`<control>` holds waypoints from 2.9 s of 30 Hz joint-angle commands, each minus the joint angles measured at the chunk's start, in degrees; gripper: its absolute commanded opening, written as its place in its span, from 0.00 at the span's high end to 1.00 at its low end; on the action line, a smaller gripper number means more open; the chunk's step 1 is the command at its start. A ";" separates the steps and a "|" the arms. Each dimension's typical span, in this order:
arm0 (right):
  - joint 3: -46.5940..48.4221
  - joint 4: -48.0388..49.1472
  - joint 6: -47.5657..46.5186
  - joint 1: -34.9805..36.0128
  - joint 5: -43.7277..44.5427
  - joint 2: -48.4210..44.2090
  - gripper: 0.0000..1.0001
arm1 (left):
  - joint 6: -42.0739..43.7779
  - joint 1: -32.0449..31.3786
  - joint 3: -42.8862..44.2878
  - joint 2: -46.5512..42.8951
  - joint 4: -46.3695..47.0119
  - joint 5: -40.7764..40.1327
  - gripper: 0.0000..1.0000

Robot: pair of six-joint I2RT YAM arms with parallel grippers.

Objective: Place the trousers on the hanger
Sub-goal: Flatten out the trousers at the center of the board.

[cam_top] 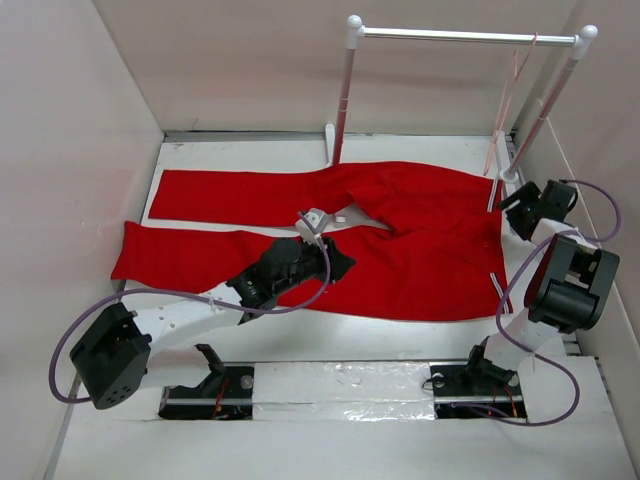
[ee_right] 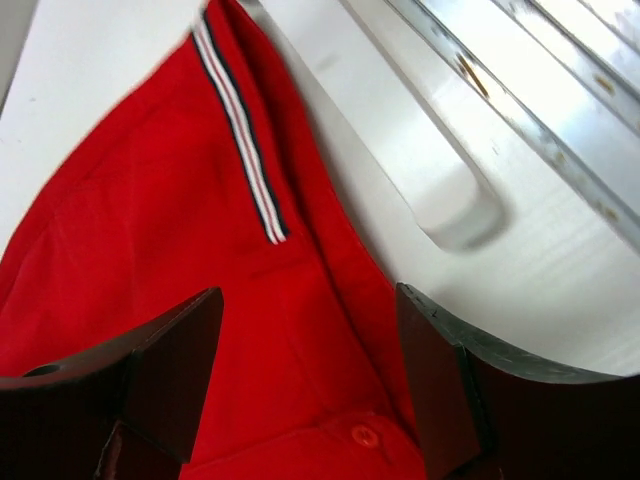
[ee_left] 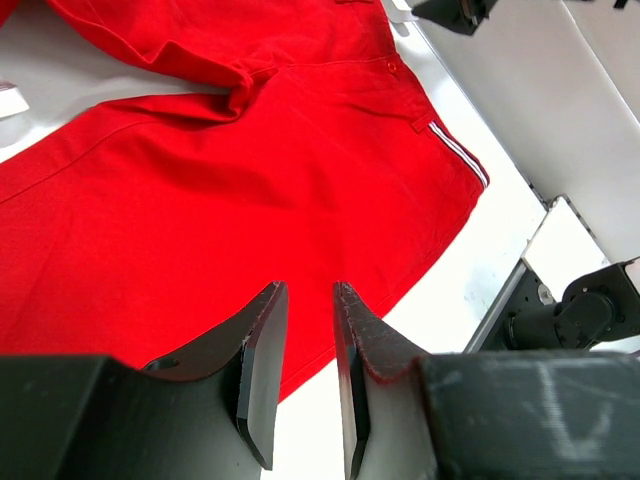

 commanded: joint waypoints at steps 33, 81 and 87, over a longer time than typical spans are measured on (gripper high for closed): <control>23.59 -22.40 -16.13 1.49 -6.15 18.27 0.70 | -0.81 0.11 -0.97 -2.00 2.40 1.22 0.78; -14.60 -2.97 6.45 2.46 17.13 -18.70 1.00 | -2.66 3.19 -1.06 -4.19 -1.10 -3.61 0.77; -16.33 0.64 -2.66 -2.10 7.89 -19.90 0.58 | -2.05 -0.15 -1.94 -9.38 -1.72 -5.71 0.76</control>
